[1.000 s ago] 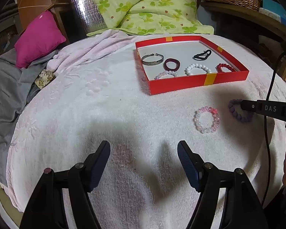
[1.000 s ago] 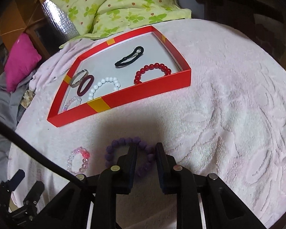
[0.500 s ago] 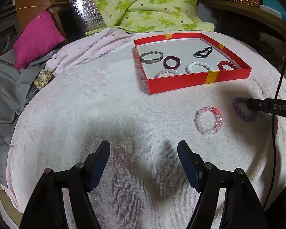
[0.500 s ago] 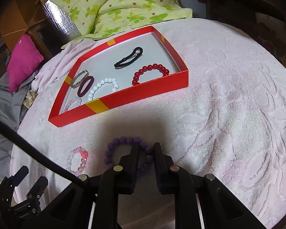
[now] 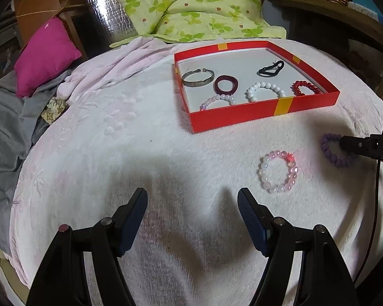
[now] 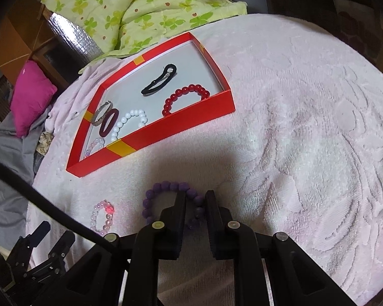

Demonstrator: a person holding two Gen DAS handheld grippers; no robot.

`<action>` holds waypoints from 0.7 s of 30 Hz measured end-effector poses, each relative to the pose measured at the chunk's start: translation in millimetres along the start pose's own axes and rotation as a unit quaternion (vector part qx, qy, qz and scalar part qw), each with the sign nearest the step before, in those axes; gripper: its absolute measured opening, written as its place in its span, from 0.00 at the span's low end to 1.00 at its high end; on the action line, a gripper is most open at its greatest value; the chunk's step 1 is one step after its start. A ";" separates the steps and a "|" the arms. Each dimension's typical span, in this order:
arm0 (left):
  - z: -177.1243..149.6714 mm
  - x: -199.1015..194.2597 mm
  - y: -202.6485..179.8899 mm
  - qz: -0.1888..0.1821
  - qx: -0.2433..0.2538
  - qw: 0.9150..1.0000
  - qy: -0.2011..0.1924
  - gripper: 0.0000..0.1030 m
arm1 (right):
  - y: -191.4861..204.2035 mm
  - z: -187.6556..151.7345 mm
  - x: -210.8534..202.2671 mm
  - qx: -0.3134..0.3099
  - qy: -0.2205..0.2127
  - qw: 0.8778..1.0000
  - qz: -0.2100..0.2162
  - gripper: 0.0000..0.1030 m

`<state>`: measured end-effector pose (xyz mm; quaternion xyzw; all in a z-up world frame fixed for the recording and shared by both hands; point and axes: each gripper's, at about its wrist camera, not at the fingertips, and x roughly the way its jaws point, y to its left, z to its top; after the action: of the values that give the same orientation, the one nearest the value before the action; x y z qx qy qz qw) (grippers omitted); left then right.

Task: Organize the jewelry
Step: 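Lower the open right tool over the purple bead bracelet while the left tool approaches the pink-clear bracelet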

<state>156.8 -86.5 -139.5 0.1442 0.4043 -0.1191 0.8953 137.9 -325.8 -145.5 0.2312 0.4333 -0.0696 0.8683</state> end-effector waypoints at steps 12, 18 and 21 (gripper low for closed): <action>16.4 10.5 -18.3 0.003 0.017 1.000 -0.001 0.72 | -9.8 4.7 1.7 0.026 0.016 0.999 0.026 0.17; 23.0 19.6 -21.7 -0.023 0.009 1.000 0.010 0.72 | -8.2 4.8 3.1 0.030 0.018 0.999 0.026 0.18; 23.9 24.4 -23.5 -0.034 0.007 0.999 0.014 0.72 | -9.5 5.9 3.6 0.035 0.020 0.999 0.030 0.18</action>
<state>181.2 -119.1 -146.7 0.1384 0.4207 -0.1508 0.8838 141.3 -336.6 -148.6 0.2759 0.4405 -0.0546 0.8526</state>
